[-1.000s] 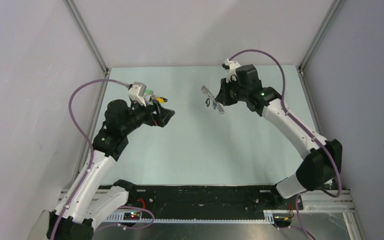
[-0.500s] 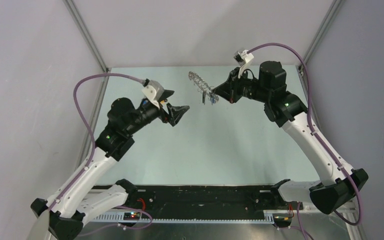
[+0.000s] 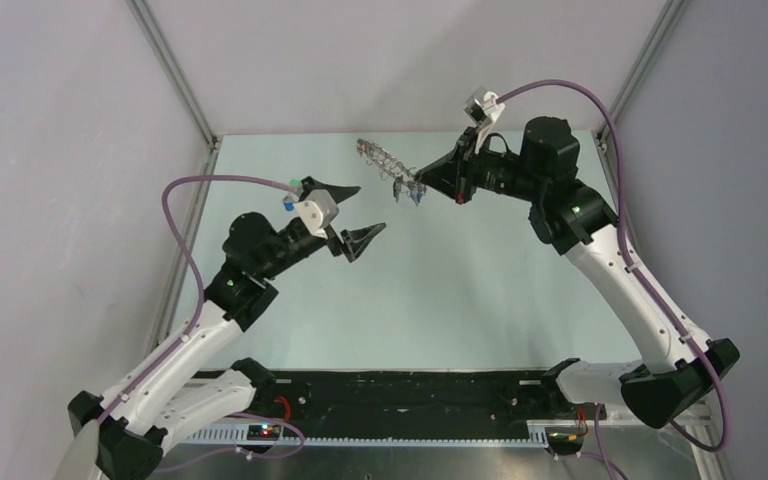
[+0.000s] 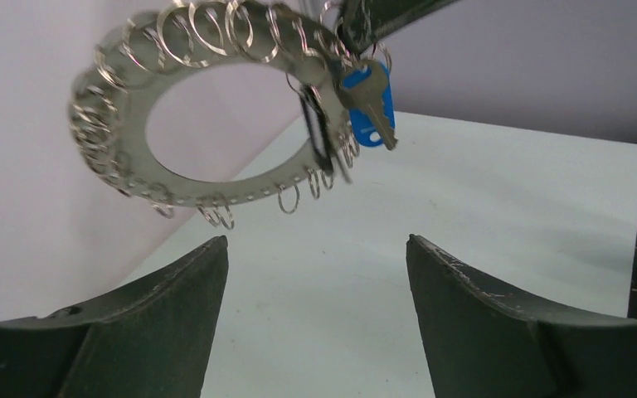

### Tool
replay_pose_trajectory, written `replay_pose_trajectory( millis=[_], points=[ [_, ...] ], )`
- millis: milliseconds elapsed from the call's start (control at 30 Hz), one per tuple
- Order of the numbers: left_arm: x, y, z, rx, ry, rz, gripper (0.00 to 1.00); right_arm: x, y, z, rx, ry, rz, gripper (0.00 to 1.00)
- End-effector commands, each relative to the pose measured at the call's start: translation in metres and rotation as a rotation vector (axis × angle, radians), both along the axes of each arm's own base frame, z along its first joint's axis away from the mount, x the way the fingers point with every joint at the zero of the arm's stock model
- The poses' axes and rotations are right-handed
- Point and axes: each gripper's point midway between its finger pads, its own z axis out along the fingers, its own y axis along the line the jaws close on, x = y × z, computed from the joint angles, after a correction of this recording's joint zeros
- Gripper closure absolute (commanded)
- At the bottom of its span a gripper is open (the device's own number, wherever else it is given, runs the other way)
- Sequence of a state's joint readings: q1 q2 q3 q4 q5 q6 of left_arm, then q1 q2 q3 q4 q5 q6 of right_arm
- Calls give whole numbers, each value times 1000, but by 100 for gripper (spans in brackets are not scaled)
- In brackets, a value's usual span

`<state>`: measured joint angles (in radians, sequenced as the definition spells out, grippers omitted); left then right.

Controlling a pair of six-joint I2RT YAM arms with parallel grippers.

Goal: Remove the keys from the keyring

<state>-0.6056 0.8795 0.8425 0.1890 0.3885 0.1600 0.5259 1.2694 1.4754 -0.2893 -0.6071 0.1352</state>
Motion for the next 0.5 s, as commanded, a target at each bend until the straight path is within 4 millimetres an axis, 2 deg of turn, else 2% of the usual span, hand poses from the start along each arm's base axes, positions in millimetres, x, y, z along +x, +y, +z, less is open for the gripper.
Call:
replay_pose_trajectory(
  millis=[0, 333, 467],
  points=[
    [-2, -5, 2, -18, -57, -23, 20, -12, 2, 39, 58, -153, 17, 100],
    [-2, -6, -5, -7, -57, -31, 22, -6, 19, 22, 10, -162, 2, 100],
    [-2, -10, -6, -5, -48, -51, 27, -9, 26, 15, -9, -170, 18, 100]
  ],
)
